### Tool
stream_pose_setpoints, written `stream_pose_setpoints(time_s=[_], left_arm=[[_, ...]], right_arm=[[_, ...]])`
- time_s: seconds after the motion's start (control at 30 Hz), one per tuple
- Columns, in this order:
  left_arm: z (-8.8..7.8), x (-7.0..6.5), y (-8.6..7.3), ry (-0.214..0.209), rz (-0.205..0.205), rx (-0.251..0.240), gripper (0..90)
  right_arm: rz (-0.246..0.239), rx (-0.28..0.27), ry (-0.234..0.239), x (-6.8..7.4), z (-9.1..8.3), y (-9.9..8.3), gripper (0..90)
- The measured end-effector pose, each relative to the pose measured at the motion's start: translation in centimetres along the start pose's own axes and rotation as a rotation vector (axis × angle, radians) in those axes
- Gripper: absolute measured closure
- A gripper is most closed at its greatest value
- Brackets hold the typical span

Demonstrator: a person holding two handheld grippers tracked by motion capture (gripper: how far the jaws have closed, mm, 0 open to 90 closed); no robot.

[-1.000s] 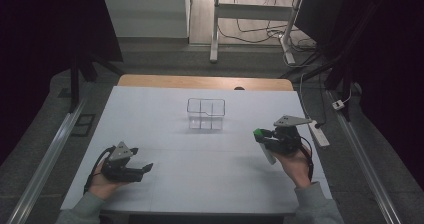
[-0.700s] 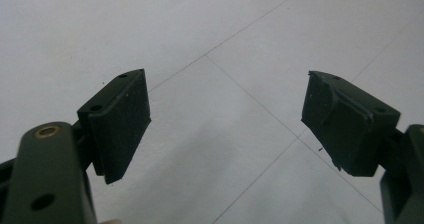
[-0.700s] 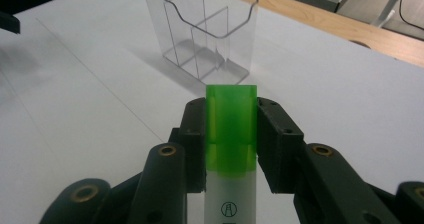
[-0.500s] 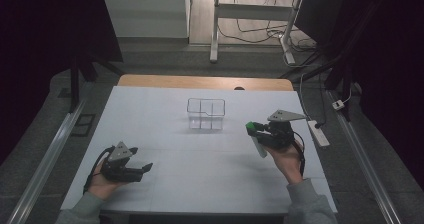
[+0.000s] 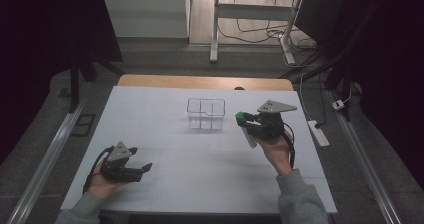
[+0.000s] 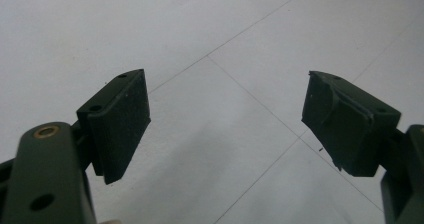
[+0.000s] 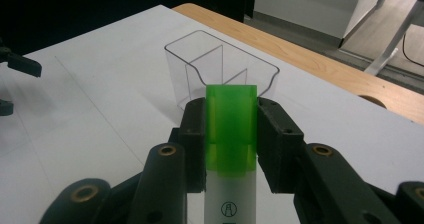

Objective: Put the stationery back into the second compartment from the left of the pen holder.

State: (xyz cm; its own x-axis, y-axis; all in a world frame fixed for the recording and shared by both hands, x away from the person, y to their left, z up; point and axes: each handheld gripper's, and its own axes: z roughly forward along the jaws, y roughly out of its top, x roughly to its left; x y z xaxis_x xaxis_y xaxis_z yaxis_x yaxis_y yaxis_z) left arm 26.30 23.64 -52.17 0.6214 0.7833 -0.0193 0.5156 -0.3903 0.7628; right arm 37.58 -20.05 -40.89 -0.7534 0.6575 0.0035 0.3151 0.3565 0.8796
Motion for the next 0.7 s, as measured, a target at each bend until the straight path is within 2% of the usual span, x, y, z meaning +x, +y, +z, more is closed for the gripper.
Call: stream_pose_setpoints(time_s=[0.37, 0.7], left_arm=[[0.0, 0.0, 0.0, 0.004, 0.0, 0.003, 19.0], [0.1, -0.2, 0.1, 0.005, 0.004, 0.007, 18.8]], right_arm=[[0.02, -0.037, 0.014, 0.0, 1.4, 0.7, 66.6], [0.019, -0.062, -0.001, -0.3, 1.6, 1.0, 66.6]])
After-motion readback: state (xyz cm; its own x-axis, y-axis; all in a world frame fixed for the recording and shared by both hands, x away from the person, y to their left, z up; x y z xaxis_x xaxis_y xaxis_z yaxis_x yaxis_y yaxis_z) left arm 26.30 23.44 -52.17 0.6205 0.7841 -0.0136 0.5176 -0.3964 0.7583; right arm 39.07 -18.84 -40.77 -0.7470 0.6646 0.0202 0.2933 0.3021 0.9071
